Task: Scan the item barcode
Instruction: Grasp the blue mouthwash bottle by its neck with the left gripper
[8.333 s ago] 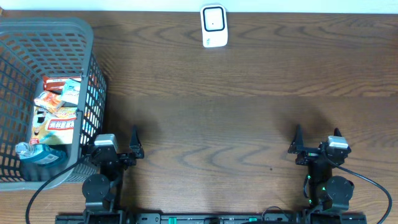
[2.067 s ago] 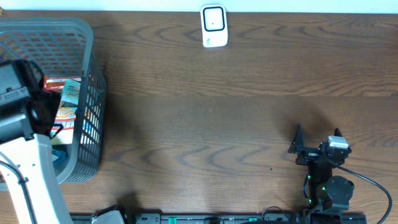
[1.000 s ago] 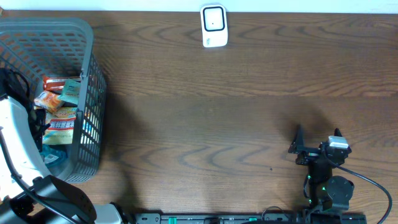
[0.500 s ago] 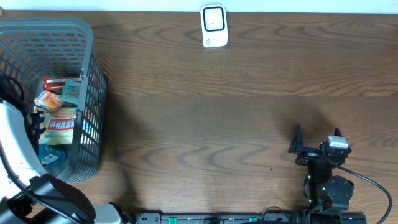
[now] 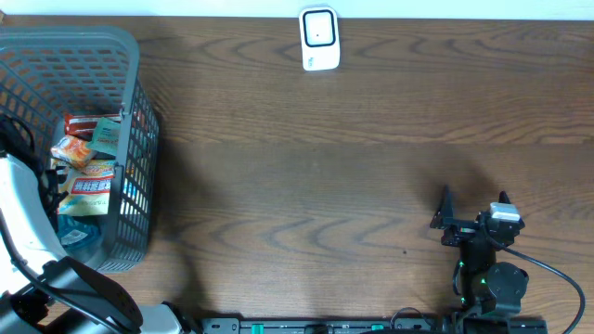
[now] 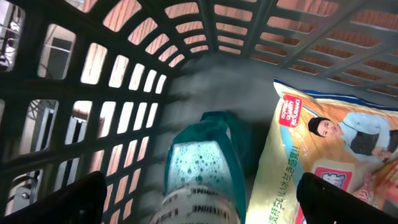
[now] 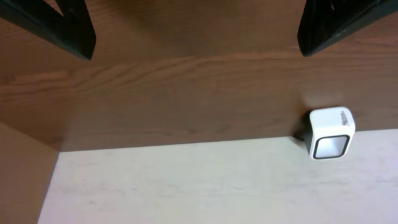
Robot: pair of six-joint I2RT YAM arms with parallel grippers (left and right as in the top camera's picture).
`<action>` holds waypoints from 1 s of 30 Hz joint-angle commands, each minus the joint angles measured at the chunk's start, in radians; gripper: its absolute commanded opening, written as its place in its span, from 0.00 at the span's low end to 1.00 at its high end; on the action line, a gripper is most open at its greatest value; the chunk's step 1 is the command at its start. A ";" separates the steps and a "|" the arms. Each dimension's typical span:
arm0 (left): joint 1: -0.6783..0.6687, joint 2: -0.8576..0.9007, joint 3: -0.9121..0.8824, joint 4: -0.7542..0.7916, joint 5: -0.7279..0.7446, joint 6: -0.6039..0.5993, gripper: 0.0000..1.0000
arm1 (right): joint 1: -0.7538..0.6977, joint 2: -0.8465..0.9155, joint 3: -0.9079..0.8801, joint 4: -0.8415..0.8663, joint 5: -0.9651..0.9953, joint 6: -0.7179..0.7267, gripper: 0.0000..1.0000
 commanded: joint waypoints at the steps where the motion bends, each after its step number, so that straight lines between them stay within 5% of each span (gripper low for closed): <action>1: 0.004 0.004 -0.032 0.012 -0.019 0.002 0.98 | 0.006 -0.003 -0.001 -0.003 0.005 0.014 0.99; 14: 0.004 0.004 -0.100 0.103 -0.020 0.002 1.00 | 0.006 -0.003 -0.001 -0.003 0.005 0.014 0.99; 20: 0.004 0.004 -0.101 0.107 -0.020 0.002 0.85 | 0.006 -0.003 -0.001 -0.003 0.005 0.014 0.99; 30: 0.004 0.004 -0.101 0.126 -0.020 0.002 0.84 | 0.006 -0.003 -0.001 -0.003 0.005 0.014 0.99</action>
